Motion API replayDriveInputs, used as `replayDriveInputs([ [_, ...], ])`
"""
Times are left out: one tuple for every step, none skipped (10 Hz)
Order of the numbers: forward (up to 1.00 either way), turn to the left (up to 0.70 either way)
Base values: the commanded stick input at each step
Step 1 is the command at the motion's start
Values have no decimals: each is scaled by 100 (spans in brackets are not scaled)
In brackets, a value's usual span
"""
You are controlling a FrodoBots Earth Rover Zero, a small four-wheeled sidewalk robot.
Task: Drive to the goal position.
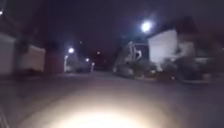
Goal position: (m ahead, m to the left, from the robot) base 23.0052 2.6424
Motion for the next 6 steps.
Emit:
replayDriveInputs([
  [70,0],
  [70,0],
  [70,0],
  [70,0],
  [70,0],
  [70,0],
])
